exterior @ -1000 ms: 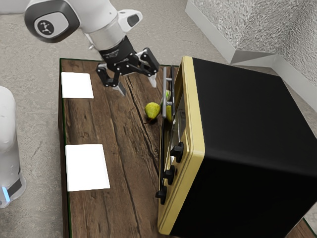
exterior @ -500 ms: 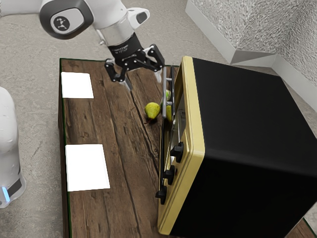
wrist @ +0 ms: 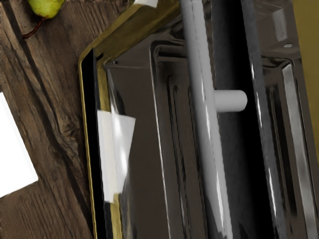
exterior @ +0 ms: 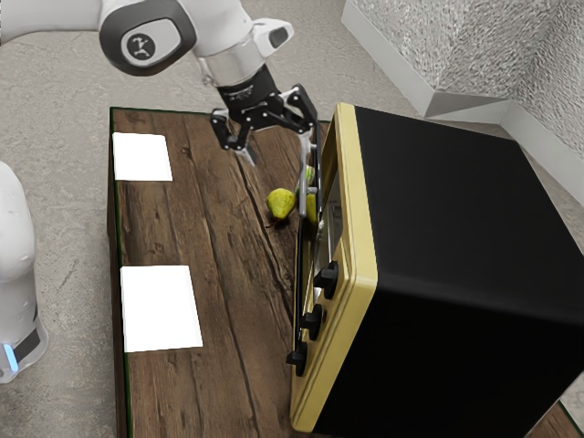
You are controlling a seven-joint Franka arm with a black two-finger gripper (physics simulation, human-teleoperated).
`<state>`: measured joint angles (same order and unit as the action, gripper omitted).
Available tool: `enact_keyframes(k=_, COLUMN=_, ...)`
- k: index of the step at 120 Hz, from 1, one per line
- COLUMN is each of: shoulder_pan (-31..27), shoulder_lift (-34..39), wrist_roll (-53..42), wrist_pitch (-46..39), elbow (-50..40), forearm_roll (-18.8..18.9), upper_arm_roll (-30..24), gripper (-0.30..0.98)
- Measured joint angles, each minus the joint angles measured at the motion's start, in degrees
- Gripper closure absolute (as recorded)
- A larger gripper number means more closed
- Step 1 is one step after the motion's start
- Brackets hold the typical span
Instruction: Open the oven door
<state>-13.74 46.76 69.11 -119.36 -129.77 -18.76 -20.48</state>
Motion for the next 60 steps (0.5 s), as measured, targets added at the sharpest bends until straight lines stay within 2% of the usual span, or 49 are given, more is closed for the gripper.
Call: enact_keyframes(k=60, shoulder_pan=-1.4, shoulder_lift=-0.9, wrist_roll=-2.4, wrist_pitch=-0.8, elbow=-1.1, forearm_roll=-1.8, upper_arm_roll=-1.1, gripper=0.02)
